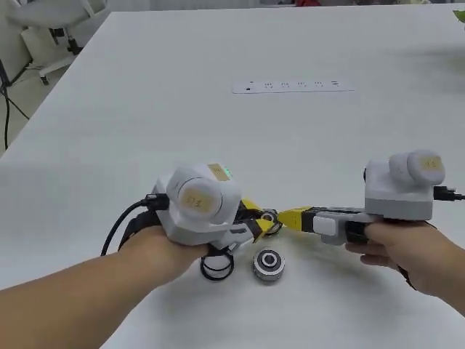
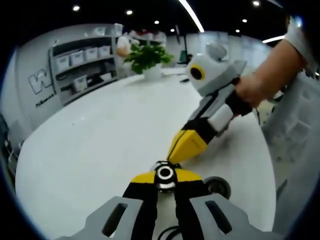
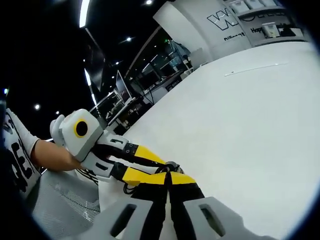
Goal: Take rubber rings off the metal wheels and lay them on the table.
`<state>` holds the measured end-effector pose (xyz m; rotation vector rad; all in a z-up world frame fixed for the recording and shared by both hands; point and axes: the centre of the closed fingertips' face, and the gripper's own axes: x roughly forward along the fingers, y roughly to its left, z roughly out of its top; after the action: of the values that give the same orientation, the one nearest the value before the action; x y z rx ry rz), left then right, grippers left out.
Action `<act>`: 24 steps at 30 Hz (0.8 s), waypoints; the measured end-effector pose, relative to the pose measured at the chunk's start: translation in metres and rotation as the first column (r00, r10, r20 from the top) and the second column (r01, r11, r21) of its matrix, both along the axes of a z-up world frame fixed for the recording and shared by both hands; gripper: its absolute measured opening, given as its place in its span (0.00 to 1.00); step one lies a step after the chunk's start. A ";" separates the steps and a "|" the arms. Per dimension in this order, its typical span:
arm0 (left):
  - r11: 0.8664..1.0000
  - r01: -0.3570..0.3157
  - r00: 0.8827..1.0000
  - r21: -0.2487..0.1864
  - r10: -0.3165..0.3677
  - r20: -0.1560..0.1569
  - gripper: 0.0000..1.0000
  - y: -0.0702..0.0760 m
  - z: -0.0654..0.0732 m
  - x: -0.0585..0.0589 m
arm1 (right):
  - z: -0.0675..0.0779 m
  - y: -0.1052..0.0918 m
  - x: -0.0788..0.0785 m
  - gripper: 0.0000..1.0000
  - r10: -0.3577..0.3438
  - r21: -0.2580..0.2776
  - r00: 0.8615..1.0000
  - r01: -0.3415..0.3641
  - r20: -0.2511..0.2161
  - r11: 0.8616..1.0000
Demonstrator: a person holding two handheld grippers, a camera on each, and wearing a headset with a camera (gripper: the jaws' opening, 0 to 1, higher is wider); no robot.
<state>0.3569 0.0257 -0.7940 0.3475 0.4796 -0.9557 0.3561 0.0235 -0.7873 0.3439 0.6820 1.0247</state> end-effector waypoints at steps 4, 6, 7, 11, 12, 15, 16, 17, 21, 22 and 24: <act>1.000 -0.002 1.000 0.000 0.002 0.000 0.12 0.000 0.000 0.000 | 0.001 0.002 -0.001 0.00 0.015 -0.005 1.000 -0.015 0.008 1.000; 1.000 -0.001 1.000 0.001 0.001 0.001 0.12 0.000 0.000 0.000 | 0.002 0.003 -0.002 0.00 0.019 0.002 1.000 -0.019 0.009 1.000; 1.000 -0.002 1.000 0.001 0.002 0.001 0.12 0.000 0.000 0.000 | 0.004 0.005 -0.004 0.00 0.032 0.009 0.999 -0.032 0.008 0.999; 1.000 -0.002 1.000 -0.002 0.002 0.001 0.12 0.000 0.000 -0.001 | 0.006 0.011 -0.007 0.00 0.053 -0.004 0.998 -0.053 0.034 0.999; 1.000 -0.002 1.000 -0.002 0.002 0.000 0.12 0.000 0.000 -0.001 | 0.005 0.010 -0.006 0.00 0.049 -0.009 0.998 -0.048 0.040 0.999; 1.000 -0.001 1.000 -0.002 0.001 -0.004 0.12 0.000 0.000 -0.001 | 0.004 0.006 -0.003 0.00 0.037 -0.013 0.998 -0.037 0.041 0.999; 1.000 0.001 1.000 -0.004 -0.001 -0.004 0.12 0.000 0.000 -0.001 | 0.003 0.005 -0.003 0.00 0.037 -0.016 0.998 -0.036 0.044 0.999; 1.000 0.008 1.000 -0.007 -0.008 -0.002 0.12 0.000 0.000 -0.001 | 0.004 0.005 -0.003 0.00 0.037 -0.017 0.998 -0.036 0.046 0.999; 1.000 0.019 1.000 -0.005 -0.019 0.000 0.13 -0.001 0.000 -0.001 | 0.006 0.006 -0.002 0.00 0.044 -0.029 0.997 -0.042 0.071 0.999; 1.000 0.021 1.000 -0.004 -0.021 0.000 0.13 -0.001 0.000 -0.001 | 0.006 0.007 -0.002 0.00 0.045 -0.028 0.996 -0.043 0.072 0.999; 1.000 0.023 1.000 -0.004 -0.023 -0.002 0.13 -0.001 0.000 -0.001 | 0.007 0.007 -0.002 0.00 0.047 -0.028 0.996 -0.045 0.075 0.999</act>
<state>0.3562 0.0252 -0.7936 0.3488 0.4766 -0.9798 0.3545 0.0301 -0.7800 0.2658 0.6369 1.0667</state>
